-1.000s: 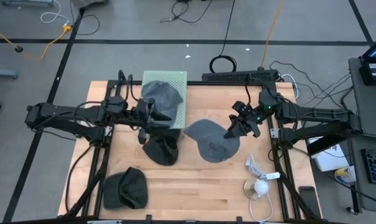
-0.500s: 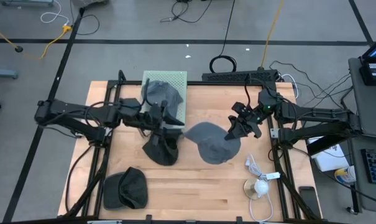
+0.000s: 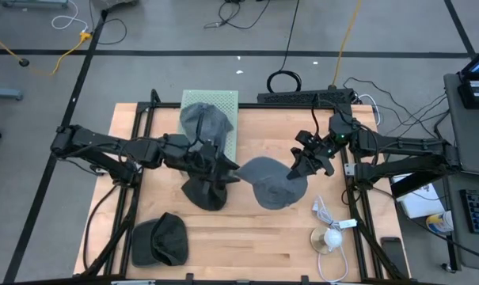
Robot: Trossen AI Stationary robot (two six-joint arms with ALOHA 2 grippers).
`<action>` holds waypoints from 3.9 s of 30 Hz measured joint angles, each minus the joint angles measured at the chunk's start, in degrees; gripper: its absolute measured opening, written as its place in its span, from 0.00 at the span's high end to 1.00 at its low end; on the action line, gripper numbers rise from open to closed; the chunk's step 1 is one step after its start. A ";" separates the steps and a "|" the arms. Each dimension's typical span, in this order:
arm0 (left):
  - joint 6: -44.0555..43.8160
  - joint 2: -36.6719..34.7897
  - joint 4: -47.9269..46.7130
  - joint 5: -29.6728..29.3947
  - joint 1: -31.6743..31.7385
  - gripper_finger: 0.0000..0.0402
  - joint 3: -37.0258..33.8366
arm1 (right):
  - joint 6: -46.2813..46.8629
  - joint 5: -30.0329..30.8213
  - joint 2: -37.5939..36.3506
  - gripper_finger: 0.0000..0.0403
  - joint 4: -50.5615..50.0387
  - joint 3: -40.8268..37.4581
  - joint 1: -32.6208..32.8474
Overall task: Pick & Place hat
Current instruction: Stack the gray cap on the gray cap on the shelf
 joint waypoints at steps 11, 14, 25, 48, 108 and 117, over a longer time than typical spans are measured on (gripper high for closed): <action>-1.35 -0.04 0.75 -2.20 0.02 0.69 0.00 | 0.04 0.03 0.00 0.96 0.00 0.00 0.00; -1.30 -0.04 0.88 -2.20 0.02 0.78 0.00 | 0.02 0.03 0.00 0.96 0.00 0.00 0.00; -5.02 -0.06 -0.34 -0.23 0.04 0.96 0.00 | 0.24 0.39 0.00 0.94 -0.10 0.00 0.00; -34.06 -0.13 7.10 -4.75 0.09 0.98 0.02 | -7.56 -4.53 -4.07 0.47 13.76 0.00 -10.99; -4.01 1.84 32.05 -82.59 -33.42 0.98 -0.04 | -5.09 70.59 15.37 0.50 17.97 0.02 17.04; -1.65 2.71 34.45 -82.31 -33.23 0.98 -0.04 | -6.38 70.52 15.40 0.57 20.52 -0.01 20.58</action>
